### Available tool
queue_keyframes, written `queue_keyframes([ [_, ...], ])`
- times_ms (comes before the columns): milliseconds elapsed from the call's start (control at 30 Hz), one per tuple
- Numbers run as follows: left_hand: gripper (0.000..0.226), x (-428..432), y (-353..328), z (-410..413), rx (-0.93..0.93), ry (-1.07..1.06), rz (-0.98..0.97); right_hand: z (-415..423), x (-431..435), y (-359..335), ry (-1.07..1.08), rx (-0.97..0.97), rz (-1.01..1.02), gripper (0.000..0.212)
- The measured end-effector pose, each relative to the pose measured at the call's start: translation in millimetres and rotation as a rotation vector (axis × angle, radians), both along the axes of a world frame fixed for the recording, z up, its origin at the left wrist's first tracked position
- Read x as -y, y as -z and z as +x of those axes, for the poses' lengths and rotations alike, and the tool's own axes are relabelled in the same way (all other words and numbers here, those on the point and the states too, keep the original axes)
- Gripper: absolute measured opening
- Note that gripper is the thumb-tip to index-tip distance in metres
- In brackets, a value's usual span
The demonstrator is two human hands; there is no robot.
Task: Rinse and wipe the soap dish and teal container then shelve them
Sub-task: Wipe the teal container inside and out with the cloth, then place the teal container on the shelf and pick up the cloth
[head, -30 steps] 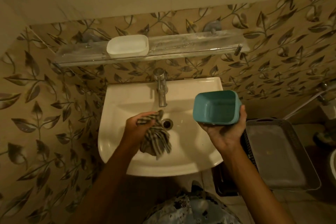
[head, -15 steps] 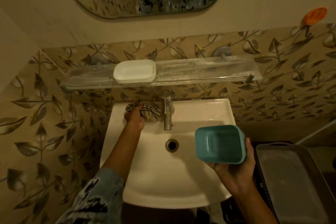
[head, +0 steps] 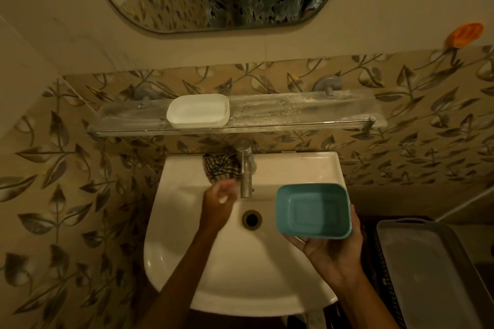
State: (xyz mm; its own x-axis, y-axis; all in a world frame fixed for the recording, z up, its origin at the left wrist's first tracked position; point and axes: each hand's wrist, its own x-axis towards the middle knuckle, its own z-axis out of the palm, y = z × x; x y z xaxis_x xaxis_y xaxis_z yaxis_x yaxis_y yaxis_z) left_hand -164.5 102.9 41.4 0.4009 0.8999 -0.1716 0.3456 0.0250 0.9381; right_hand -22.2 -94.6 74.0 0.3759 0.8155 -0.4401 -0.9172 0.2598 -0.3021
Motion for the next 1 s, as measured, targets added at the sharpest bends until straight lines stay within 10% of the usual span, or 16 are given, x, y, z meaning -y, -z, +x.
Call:
queue_keyframes([
  [267,0.058,79.8,-68.8,-12.8,0.439,0.301,-0.065,-9.0,-28.6,-32.7,0.016,0.185,-0.017,0.039],
  [600,0.062,57.2,-118.2,-8.4,0.443,0.171,0.087,-1.2,-57.3,-90.3,0.518,1.198,-0.422,0.031],
  [1000,0.073,-6.3,-190.6,33.7,0.269,0.015,0.464,53.0,-99.1,-149.1,0.205,1.513,-0.171,0.034],
])
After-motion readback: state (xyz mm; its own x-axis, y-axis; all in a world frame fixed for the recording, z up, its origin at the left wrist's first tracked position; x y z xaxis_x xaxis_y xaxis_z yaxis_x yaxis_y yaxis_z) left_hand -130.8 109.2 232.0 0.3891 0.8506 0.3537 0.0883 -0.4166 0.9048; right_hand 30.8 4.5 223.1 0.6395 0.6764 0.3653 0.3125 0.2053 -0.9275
